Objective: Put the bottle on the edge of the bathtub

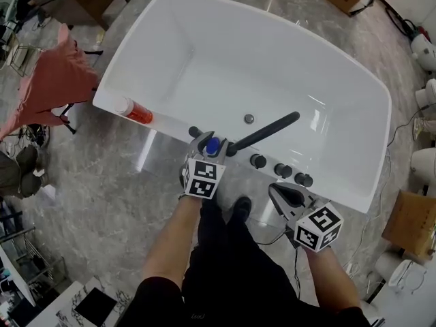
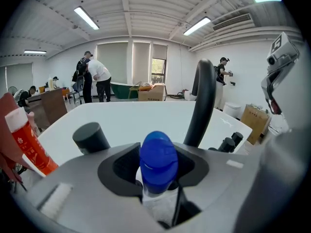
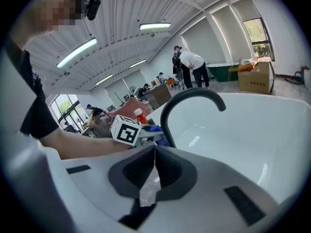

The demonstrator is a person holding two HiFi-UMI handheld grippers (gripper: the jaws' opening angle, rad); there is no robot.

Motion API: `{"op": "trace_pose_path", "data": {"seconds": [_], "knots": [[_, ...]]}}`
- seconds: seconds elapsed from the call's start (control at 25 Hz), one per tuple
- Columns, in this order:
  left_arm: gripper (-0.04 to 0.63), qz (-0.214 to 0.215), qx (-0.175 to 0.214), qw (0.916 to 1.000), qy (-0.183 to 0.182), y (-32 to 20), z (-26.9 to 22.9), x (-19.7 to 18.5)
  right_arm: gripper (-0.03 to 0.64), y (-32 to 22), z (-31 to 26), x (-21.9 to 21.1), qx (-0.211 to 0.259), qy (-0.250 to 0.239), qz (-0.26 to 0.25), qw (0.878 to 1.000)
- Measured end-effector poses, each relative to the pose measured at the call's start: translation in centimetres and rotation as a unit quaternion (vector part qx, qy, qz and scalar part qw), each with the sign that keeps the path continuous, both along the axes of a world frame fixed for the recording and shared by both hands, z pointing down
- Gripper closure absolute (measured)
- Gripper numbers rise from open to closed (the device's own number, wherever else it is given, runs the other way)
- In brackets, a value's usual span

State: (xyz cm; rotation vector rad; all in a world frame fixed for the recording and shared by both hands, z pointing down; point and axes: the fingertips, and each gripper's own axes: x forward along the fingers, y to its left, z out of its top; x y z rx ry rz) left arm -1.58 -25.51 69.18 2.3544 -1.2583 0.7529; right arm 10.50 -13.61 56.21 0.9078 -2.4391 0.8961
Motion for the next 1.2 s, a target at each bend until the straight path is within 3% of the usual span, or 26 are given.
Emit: {"op": "trace_pose_path", "data": {"seconds": [0.56,1.04,1.2], "knots": [[0.433,-0.013,0.027,0.9994,0.015,1.9,-9.5,0.0,0.604,-0.2,-6.4,0.9,0.04,-0.015,0.004,0.999],[0.434,-0.052,0.055,0.9969,0.023,5.2,-17.2,-1.5,0.604,1.4,-11.0,5.0,0.067,-0.028,0.032,0.997],[0.434,-0.057,0.063,0.9962,0.019,5.9,-19.7,-2.4,0.604,0.4,-12.8,6.3,0.096,-0.042,0.052,0.993]]}}
